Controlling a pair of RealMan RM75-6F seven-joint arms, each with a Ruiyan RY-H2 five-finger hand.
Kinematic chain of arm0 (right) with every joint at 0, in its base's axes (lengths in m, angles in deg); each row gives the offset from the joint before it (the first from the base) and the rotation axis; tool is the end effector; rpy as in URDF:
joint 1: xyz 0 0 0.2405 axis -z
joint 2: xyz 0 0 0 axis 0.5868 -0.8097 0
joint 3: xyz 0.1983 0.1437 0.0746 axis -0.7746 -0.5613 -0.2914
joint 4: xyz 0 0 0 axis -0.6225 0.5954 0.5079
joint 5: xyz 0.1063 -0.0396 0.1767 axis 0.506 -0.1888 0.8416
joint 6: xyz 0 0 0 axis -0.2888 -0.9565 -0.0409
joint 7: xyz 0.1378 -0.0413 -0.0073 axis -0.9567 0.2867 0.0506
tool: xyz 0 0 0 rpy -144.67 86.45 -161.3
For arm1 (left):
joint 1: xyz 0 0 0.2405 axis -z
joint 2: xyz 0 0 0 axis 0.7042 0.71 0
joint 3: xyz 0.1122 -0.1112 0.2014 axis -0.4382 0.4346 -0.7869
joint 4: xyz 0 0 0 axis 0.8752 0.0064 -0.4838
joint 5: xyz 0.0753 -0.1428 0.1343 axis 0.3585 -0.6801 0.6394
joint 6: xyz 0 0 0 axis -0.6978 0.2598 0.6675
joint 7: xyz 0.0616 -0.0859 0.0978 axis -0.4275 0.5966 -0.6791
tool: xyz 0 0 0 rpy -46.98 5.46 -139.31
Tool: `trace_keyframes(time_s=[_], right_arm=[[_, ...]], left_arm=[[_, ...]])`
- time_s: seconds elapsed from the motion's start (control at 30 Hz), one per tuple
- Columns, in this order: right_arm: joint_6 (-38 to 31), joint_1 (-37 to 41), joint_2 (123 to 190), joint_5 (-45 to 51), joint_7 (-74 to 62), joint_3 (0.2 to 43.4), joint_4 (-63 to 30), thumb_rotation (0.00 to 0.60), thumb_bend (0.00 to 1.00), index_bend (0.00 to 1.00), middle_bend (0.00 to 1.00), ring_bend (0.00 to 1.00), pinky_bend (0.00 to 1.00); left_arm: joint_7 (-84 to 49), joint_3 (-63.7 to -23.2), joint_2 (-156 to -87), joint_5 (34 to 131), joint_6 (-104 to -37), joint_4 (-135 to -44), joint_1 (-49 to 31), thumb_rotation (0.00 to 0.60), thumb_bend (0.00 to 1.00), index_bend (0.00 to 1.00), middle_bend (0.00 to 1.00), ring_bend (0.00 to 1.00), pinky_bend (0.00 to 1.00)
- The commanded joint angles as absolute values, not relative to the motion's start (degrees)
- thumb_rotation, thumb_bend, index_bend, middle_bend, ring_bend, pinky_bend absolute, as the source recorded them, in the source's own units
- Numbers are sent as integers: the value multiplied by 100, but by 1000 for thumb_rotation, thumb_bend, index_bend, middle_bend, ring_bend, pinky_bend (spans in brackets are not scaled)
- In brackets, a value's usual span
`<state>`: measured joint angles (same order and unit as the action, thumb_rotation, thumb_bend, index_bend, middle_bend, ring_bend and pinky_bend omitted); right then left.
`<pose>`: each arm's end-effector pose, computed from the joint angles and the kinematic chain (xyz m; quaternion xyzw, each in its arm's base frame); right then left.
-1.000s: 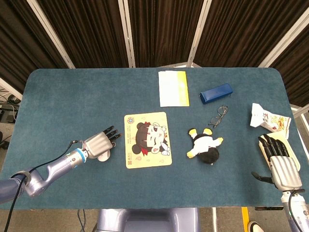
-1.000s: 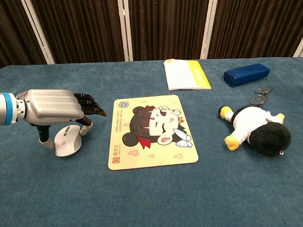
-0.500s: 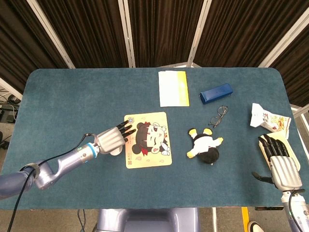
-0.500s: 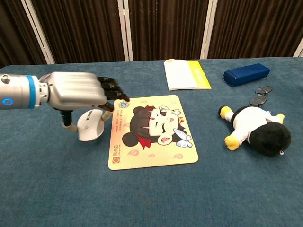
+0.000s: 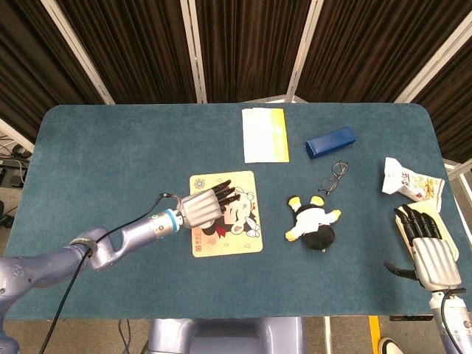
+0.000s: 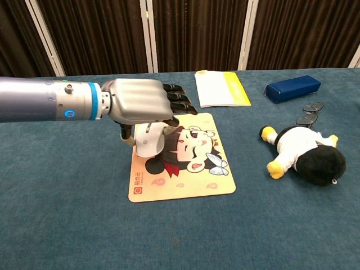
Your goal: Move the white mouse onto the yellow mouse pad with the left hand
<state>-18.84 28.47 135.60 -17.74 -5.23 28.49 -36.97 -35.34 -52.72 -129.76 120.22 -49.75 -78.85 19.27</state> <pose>-0.3059 -0.1965 0.1539 0.6022 -0.4195 0.3784 0.5641 -0.0852 0.3846 -0.0573 -0.9206 0.0950 -0.2380 0.2948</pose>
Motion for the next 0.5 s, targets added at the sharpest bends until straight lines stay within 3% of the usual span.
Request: trace_keyframes(time_s=[0.03,0.5], right_arm=[[-1873,2841,13554,-1772,-534,2849,-3697,600,110,0,0,0,0],[-1798,2805,13530,-1726,-519,2839,-3722,600,109,0,0,0,0]], left_arm=[[-3429,-5216,-13232,12056,-4860,-7608,2110,600,41,600,0,0,0],[-3149,-5122,-13924,11834,-4488,-6899,2490,600,41,590,0,0,0]])
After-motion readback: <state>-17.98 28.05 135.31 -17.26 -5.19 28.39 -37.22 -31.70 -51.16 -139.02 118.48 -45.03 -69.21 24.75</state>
